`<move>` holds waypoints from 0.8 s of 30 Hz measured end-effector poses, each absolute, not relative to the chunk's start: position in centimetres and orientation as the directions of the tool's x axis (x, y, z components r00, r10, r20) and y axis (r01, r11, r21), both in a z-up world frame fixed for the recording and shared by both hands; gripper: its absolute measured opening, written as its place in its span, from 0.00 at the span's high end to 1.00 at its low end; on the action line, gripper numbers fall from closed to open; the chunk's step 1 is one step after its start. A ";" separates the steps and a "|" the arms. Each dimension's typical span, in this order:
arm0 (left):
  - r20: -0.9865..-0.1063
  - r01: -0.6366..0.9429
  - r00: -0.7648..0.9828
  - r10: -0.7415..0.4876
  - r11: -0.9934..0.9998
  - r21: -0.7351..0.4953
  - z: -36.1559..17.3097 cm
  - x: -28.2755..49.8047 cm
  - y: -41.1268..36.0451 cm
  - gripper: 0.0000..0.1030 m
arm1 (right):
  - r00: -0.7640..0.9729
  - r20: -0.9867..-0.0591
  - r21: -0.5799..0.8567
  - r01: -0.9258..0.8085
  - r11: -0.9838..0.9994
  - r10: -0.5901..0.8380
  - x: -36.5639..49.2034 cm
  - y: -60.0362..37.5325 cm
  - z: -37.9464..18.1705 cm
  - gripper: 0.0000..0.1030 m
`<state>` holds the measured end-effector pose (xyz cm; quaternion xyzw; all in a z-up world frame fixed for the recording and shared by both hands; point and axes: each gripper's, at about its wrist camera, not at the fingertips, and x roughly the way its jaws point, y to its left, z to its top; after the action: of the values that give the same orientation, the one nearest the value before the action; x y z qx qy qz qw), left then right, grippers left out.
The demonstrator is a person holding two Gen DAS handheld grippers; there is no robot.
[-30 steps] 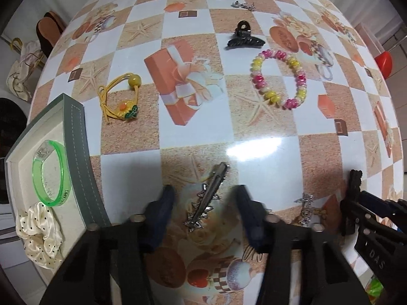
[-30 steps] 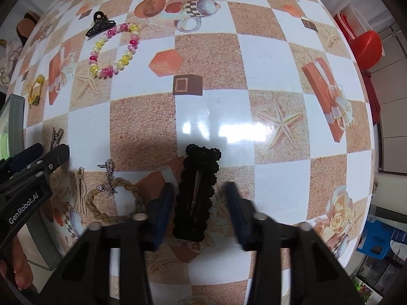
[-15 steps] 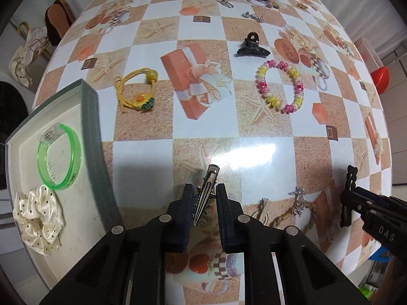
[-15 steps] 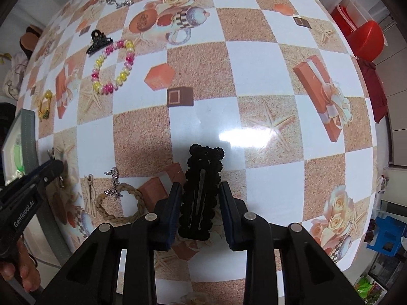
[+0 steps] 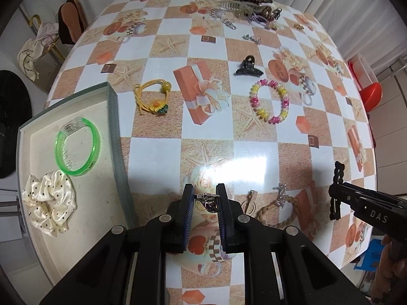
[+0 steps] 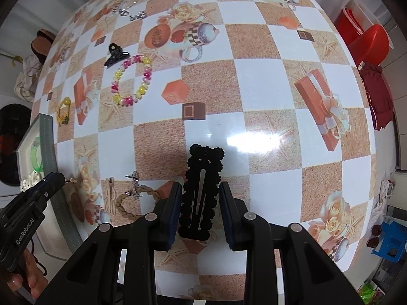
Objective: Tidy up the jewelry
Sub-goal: 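Grasp the silver barrette with the left gripper while the right grasps the black beaded clip, then carry the barrette and black clip into the tray and release both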
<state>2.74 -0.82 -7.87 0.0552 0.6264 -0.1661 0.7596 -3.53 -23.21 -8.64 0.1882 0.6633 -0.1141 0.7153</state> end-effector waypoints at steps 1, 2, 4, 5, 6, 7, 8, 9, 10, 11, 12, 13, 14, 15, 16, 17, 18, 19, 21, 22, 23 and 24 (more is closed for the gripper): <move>-0.968 0.318 0.165 -0.187 0.939 -0.128 -7.6 2.6 -0.6 0.78 | 0.096 -0.991 0.119 0.408 0.905 0.087 -3.4 -23.4 -8.2 0.69; -0.968 0.316 0.168 -0.189 0.940 -0.129 -7.6 2.6 -0.7 0.78 | 0.099 -0.991 0.120 0.404 0.907 0.087 -3.6 -22.7 -7.6 0.69; -0.965 0.307 0.175 -0.196 0.942 -0.136 -7.2 2.4 -0.2 0.78 | 0.105 -0.990 0.124 0.395 0.910 0.089 -3.4 -22.2 -7.1 0.69; -0.963 0.301 0.179 -0.200 0.943 -0.139 -6.9 2.3 0.1 0.78 | 0.109 -0.990 0.126 0.389 0.912 0.091 -3.7 -21.8 -7.3 0.69; -0.962 0.292 0.185 -0.202 0.946 -0.143 -6.7 2.2 0.6 0.78 | 0.113 -0.989 0.129 0.383 0.915 0.092 -3.7 -21.5 -7.3 0.69; -0.961 0.284 0.190 -0.204 0.948 -0.145 -6.4 2.1 1.1 0.78 | 0.118 -0.989 0.133 0.375 0.918 0.095 -3.5 -21.2 -7.3 0.69; -0.960 0.278 0.193 -0.204 0.949 -0.146 -6.3 2.1 1.3 0.78 | 0.122 -0.988 0.136 0.366 0.921 0.097 -3.4 -20.9 -7.2 0.69; -0.958 0.267 0.198 -0.206 0.952 -0.149 -6.1 2.0 1.9 0.78 | 0.127 -0.987 0.140 0.357 0.924 0.100 -3.3 -20.6 -7.0 0.69; -0.957 0.258 0.202 -0.207 0.954 -0.152 -5.9 1.9 2.4 0.78 | 0.130 -0.986 0.143 0.350 0.926 0.104 -3.2 -20.5 -6.9 0.69; -0.956 0.243 0.208 -0.209 0.957 -0.156 -5.7 1.8 3.1 0.78 | 0.134 -0.985 0.148 0.340 0.929 0.108 -3.0 -20.0 -6.7 0.69; -0.955 0.234 0.212 -0.208 0.959 -0.157 -5.6 1.7 3.5 0.78 | 0.137 -0.984 0.151 0.330 0.932 0.111 -2.6 -19.5 -6.6 0.69; -0.954 0.223 0.218 -0.207 0.962 -0.158 -5.4 1.6 4.0 0.78 | 0.141 -0.983 0.155 0.320 0.935 0.115 -2.3 -18.9 -6.5 0.69; -0.953 0.209 0.225 -0.205 0.965 -0.158 -5.2 1.5 4.7 0.78 | 0.144 -0.982 0.160 0.308 0.938 0.120 -2.0 -18.4 -6.3 0.69; -0.952 0.200 0.230 -0.202 0.967 -0.157 -5.1 1.4 5.2 0.78 | 0.148 -0.981 0.164 0.297 0.941 0.125 -2.0 -18.0 -6.1 0.69; -0.951 0.189 0.235 -0.199 0.969 -0.157 -5.0 1.2 5.8 0.78 | 0.151 -0.980 0.169 0.282 0.944 0.130 -1.6 -17.3 -5.9 0.69; -0.951 0.177 0.239 -0.197 0.972 -0.157 -5.0 1.1 6.4 0.78 | 0.155 -0.979 0.173 0.269 0.948 0.135 -1.2 -16.7 -5.8 0.69; -0.950 0.160 0.245 -0.192 0.975 -0.156 -4.8 0.9 7.2 0.78 | 0.159 -0.977 0.178 0.251 0.951 0.141 -1.0 -16.0 -5.6 0.69; -0.950 0.146 0.249 -0.189 0.977 -0.156 -4.7 0.7 7.9 0.78 | 0.162 -0.976 0.182 0.241 0.953 0.145 -0.7 -15.4 -5.5 0.69; -0.950 0.118 0.255 -0.182 0.981 -0.156 -4.6 0.3 9.2 0.78 | 0.167 -0.974 0.190 0.214 0.958 0.156 -0.1 -14.1 -5.3 0.69; -0.950 0.104 0.259 -0.177 0.982 -0.155 -4.6 0.1 9.8 0.78 | 0.170 -0.972 0.195 0.199 0.960 0.162 0.1 -13.4 -5.2 0.69; -0.950 0.085 0.262 -0.171 0.984 -0.154 -4.5 -0.1 10.7 0.78 | 0.172 -0.971 0.200 0.182 0.963 0.169 0.4 -12.6 -5.0 0.69; -0.950 0.071 0.265 -0.166 0.986 -0.153 -4.5 -0.3 11.2 0.78 | 0.174 -0.969 0.205 0.165 0.965 0.176 0.7 -11.9 -4.9 0.69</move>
<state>-0.25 11.24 -4.54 -0.0395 0.6018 -0.0746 0.7942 0.70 -11.89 -4.87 0.1330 0.6427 0.0037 0.7545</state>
